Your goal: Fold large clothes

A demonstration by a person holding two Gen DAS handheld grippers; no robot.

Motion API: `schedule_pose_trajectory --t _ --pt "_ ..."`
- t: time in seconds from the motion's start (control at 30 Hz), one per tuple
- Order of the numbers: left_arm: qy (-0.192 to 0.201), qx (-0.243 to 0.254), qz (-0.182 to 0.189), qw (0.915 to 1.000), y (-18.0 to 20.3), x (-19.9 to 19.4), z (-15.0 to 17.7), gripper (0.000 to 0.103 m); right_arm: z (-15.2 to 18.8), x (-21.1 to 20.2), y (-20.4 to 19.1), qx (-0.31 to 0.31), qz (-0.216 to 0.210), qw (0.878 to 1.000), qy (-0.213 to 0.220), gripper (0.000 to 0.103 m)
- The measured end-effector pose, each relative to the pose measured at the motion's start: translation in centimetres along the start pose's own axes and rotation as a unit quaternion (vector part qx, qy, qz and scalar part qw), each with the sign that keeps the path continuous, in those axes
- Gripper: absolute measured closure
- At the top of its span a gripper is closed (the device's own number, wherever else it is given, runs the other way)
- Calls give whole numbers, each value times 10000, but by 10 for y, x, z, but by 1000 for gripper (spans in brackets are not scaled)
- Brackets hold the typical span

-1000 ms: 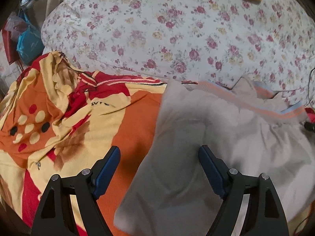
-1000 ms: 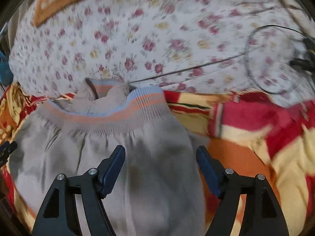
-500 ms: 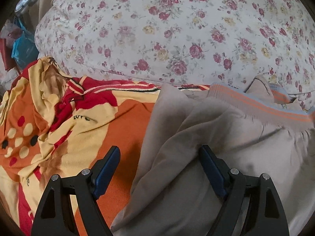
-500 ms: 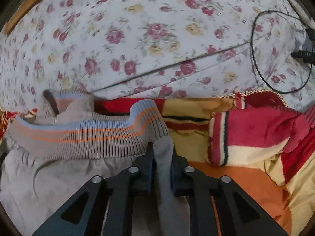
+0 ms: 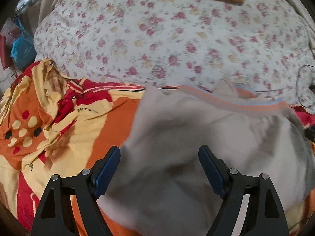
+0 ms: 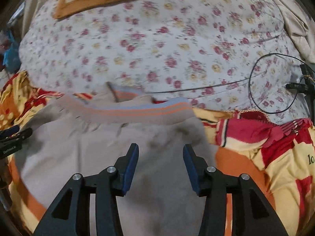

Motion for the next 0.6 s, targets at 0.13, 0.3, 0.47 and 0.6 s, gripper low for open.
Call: schedule_pose_trajectory --t 0.13,0.3,0.47,0.6 --pt "-2 160 124 9998 16 -8 12 21 6 -2 -19 -60 -128 9999 -27 55" --pt "-249 252 -52 9994 23 12 26 21 13 9 -35 -59 -245 9996 -129 55" --pt "-265 337 -204 9989 24 22 30 19 30 35 -40 -177 -52 9992 -359 55" --pt "-277 365 -234 9987 25 23 31 18 44 51 -37 -226 -6 9987 -460 53"
Point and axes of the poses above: each gripper's, at about its wrist camera, not at the fingertips, and x roughly the way its jaws point, y to its right, z to its underside, the point moved 9 cm from there along x, roughly the way its jaws point, and after that the axes turned 6 degrees about -y, right-handed, at the moved point
